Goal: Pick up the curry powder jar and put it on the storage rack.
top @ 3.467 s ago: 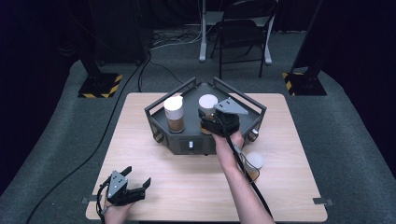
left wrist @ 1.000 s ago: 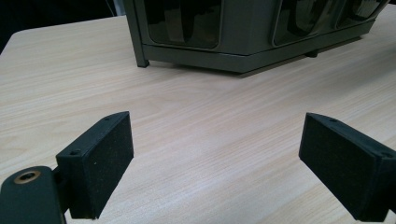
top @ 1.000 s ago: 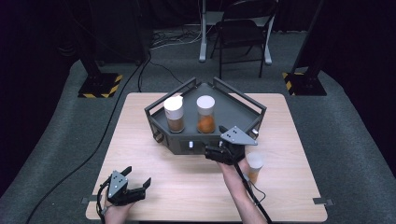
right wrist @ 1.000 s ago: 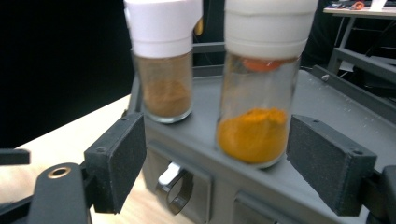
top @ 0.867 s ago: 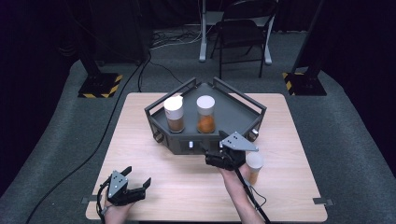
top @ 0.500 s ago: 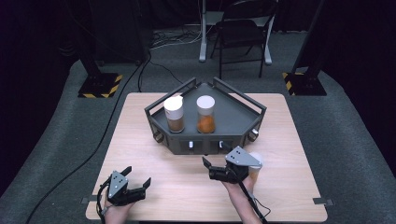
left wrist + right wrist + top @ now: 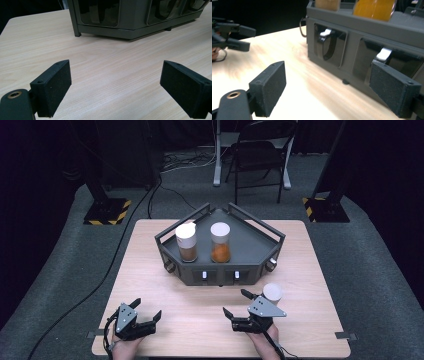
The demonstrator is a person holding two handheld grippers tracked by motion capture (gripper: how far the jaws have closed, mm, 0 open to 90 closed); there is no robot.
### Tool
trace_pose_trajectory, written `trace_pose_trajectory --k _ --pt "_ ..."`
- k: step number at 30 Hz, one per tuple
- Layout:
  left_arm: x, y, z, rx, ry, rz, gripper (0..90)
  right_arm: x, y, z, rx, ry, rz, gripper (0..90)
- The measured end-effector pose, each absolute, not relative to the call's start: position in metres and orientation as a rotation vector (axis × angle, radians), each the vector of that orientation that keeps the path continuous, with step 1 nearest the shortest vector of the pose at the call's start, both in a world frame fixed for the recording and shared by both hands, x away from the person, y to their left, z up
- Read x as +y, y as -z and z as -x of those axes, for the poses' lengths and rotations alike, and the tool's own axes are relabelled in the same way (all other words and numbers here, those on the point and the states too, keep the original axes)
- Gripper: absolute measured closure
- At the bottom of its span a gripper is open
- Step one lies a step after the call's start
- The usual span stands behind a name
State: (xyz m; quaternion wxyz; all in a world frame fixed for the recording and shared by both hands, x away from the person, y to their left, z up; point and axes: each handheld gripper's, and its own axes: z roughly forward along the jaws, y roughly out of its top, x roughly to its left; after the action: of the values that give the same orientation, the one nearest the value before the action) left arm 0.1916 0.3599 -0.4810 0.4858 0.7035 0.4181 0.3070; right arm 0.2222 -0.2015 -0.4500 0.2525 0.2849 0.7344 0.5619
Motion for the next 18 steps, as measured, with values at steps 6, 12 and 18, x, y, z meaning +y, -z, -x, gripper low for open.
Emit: trace_pose_trajectory --k 6,12,18 --pt "0.36 0.481 -0.191 1.019 -0.749 -1.711 10.2 -0.212 0.461 -0.219 2.043 -1.554 -0.73 13.3" --pt "0.359 0.481 -0.191 1.02 -0.75 -1.71 10.2 -0.219 0.466 -0.214 2.091 -1.529 -0.698 13.5" --pt "0.359 0.481 -0.191 1.018 -0.752 -1.71 10.2 -0.23 0.468 -0.207 2.115 -1.496 -0.703 14.1"
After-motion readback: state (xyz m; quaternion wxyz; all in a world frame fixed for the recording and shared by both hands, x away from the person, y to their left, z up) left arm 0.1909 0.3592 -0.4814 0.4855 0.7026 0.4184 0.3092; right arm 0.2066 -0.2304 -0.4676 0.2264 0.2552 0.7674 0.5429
